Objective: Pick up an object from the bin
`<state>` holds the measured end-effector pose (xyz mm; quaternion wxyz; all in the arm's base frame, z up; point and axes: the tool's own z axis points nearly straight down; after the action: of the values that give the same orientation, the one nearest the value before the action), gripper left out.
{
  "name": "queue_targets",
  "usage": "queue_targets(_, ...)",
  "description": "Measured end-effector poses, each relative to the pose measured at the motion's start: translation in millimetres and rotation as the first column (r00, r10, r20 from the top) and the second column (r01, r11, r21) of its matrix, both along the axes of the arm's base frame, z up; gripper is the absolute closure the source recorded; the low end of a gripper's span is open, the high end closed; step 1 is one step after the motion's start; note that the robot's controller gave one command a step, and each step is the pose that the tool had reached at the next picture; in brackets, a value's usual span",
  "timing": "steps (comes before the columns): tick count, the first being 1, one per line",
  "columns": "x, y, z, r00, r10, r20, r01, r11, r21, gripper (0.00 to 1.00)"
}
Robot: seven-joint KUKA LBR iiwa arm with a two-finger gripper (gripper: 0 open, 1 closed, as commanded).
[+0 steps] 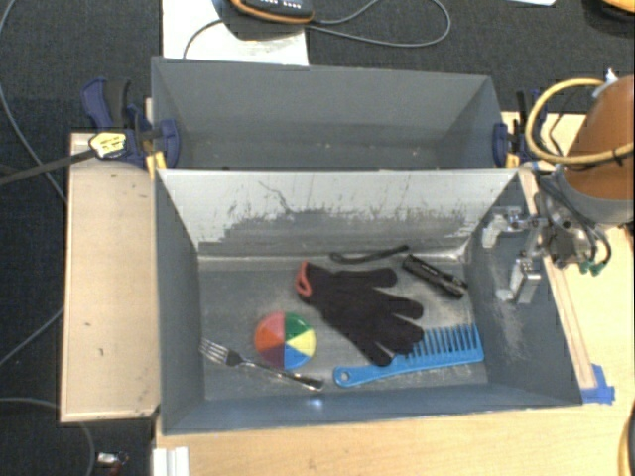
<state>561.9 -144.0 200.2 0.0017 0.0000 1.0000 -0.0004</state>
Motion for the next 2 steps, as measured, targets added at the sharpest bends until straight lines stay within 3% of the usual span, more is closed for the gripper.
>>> queue_targets(1, 0.0, 0.1, 0.0, 1.000, 0.003, 0.000, -0.003, 1.000, 0.000, 0.00)
queue_targets(2, -5.1, 19.1, -41.6, 0.987, -0.162, 0.005, 0.162, 0.987, 0.000, 0.00)
